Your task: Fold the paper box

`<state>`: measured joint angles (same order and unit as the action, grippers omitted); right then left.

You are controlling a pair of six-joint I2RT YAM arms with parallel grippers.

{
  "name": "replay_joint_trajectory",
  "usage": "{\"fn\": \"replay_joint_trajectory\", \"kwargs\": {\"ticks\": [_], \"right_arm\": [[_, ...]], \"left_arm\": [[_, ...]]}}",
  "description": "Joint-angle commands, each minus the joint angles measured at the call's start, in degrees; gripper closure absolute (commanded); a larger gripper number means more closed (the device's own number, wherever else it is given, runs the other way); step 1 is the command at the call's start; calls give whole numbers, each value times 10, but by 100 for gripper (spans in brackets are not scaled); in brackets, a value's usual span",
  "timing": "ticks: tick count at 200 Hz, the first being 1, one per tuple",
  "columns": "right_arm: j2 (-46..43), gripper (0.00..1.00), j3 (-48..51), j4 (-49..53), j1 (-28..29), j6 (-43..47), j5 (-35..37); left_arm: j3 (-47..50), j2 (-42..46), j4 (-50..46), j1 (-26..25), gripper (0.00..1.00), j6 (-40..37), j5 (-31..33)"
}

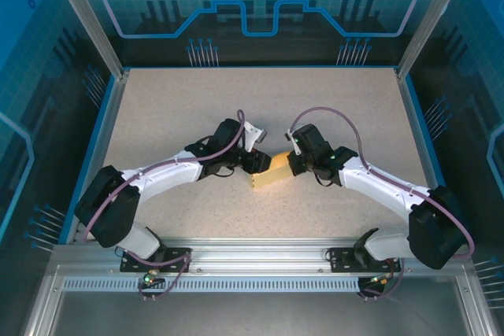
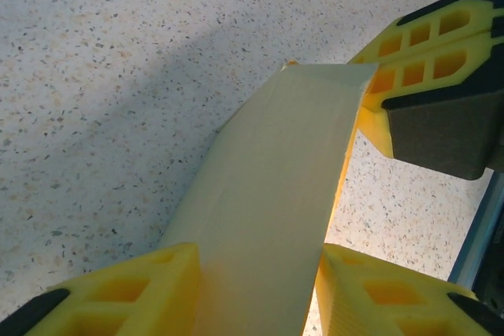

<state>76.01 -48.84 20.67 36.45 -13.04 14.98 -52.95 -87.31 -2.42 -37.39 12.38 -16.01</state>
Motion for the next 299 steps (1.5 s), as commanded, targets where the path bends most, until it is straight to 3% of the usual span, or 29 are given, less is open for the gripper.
{"fn": "replay_joint_trajectory", "kwargs": {"ticks": [1,52,154,216,270,299], "right_arm": [[4,93,-5,23,12,6,-6],[2,88,-7,26,11,4,-3],[-12,68,-52,64,11,18,-4],[-41,58,-70,104,-7,27,-69],[-13,51,-79,45,-85,-22,-207],[24,50,-86,37,-111,-30,-224]], "left_arm": [[-12,-13,-17,2,60,-21,-28],[-8,-14,-24,-4,62,-54,-18],[-14,-16,-62,-40,63,-115,67],[-6,-14,-59,-46,63,-123,86],[-2,-10,-53,-47,63,-123,86],[0,-9,-49,-48,63,-121,86]]}}
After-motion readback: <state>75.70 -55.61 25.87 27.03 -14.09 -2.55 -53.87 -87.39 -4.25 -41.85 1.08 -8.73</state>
